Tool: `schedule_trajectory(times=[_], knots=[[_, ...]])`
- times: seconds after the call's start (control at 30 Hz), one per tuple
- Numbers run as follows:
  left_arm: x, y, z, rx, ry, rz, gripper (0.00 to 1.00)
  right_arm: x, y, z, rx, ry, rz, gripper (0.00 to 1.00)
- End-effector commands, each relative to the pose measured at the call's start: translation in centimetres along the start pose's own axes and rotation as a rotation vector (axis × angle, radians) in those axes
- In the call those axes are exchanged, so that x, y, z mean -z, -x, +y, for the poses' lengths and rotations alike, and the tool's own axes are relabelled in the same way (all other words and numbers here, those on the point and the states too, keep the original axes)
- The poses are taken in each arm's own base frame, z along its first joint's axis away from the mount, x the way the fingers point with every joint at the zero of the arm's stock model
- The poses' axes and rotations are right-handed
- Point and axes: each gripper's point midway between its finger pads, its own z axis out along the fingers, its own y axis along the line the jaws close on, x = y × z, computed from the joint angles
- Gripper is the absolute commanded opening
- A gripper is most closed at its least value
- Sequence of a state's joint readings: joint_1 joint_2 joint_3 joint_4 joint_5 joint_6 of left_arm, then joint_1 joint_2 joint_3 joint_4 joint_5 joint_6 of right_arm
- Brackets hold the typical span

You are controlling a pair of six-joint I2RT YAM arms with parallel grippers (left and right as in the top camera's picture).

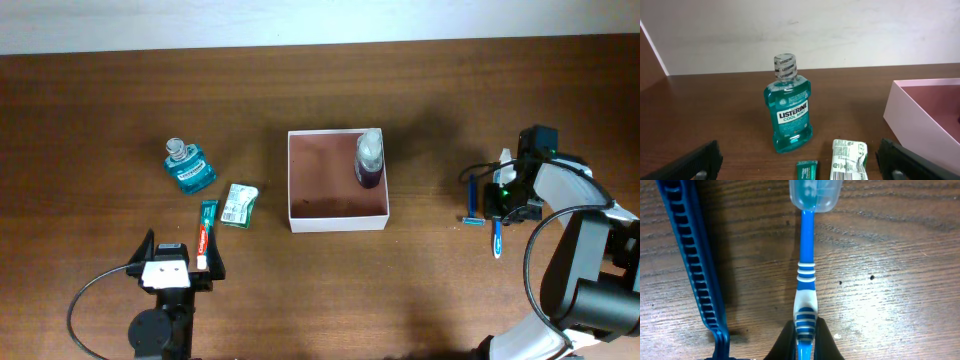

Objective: Pack container
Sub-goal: 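Lower the right gripper and close on the toothbrush handle, then lift the toothbrush with the right gripper and carry it over the box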

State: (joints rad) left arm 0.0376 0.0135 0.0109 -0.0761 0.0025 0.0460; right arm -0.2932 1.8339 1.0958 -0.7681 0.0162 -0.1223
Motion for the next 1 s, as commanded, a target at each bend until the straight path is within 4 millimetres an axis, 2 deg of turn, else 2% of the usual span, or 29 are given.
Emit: schedule_trajectory(times=[0.0, 0.1, 0.17, 0.33, 0.63, 0.8, 0.97], knots=[[0.0, -0.1, -0.1, -0.016, -0.004, 0.001, 0.99, -0.4, -0.5, 0.1, -0.009, 0.007, 0.019, 0.04], [0.0, -0.1, -0.1, -0.016, -0.004, 0.001, 1.00, 0.1, 0.4, 0.0, -0.009, 0.003, -0.003, 0.04], [0.0, -0.1, -0.1, -0.016, -0.004, 0.001, 0.99, 1.1, 1.7, -0.2, -0.012, 0.001, -0.035, 0.04], [0.0, -0.1, -0.1, -0.016, -0.004, 0.001, 0.99, 5.0, 5.5, -0.7, -0.034, -0.008, -0.118, 0.04], [0.0, -0.1, -0.1, -0.016, -0.004, 0.001, 0.99, 10.9, 8.8, -0.6, -0.024, -0.009, -0.202, 0.04], [0.0, -0.1, -0.1, -0.016, -0.004, 0.001, 0.99, 17.4, 11.7, 2.7, 0.012, 0.027, -0.314, 0.04], [0.0, -0.1, -0.1, -0.016, -0.004, 0.001, 0.99, 23.6, 12.8, 7.9, 0.086, 0.132, -0.418, 0.04]])
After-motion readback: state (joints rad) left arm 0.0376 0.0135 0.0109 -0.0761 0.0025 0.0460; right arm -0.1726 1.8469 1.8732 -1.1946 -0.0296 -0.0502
